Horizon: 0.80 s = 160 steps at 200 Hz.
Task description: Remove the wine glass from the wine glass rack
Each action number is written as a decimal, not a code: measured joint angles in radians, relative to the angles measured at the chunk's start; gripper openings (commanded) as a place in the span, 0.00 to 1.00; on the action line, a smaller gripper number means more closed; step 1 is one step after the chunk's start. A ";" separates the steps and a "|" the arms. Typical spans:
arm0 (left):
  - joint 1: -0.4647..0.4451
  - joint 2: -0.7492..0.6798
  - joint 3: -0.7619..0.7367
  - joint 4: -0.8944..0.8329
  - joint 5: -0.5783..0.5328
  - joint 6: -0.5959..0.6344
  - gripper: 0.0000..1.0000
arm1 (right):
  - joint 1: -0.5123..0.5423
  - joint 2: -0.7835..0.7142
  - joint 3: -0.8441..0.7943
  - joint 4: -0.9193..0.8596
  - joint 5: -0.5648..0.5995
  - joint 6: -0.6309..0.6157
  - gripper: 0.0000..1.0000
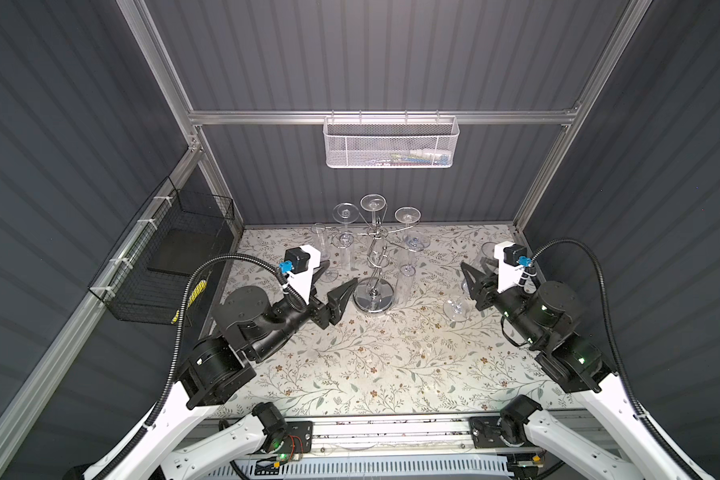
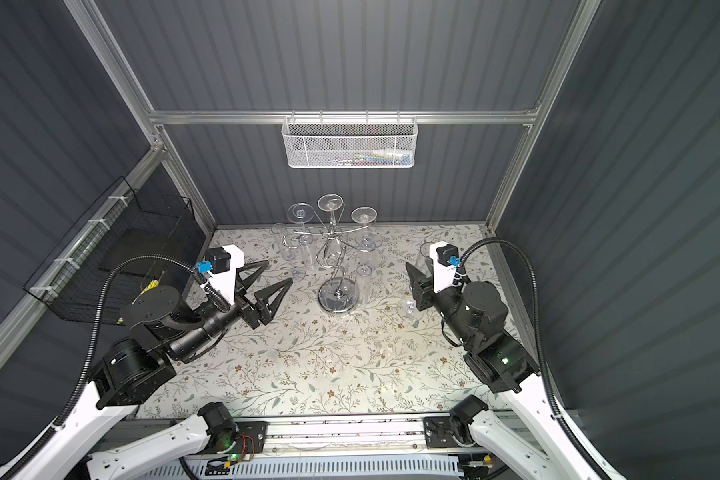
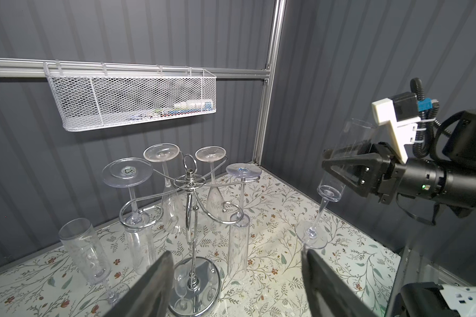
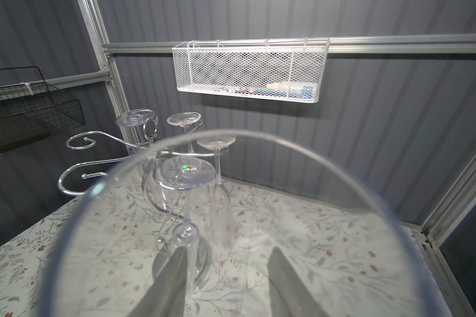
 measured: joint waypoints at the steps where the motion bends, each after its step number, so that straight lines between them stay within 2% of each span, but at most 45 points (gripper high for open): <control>1: 0.000 0.000 0.000 0.000 0.000 0.000 0.75 | -0.003 0.001 -0.002 0.004 -0.004 0.000 0.38; 52: 0.000 0.000 -0.001 0.006 -0.034 -0.023 0.74 | -0.123 0.083 -0.069 0.131 -0.069 -0.003 0.38; 110: 0.000 -0.027 -0.085 0.093 -0.163 -0.063 0.73 | -0.262 0.258 -0.110 0.285 -0.169 0.002 0.38; 160: 0.000 0.005 -0.085 0.123 -0.257 -0.068 0.74 | -0.320 0.431 -0.106 0.433 -0.243 0.002 0.37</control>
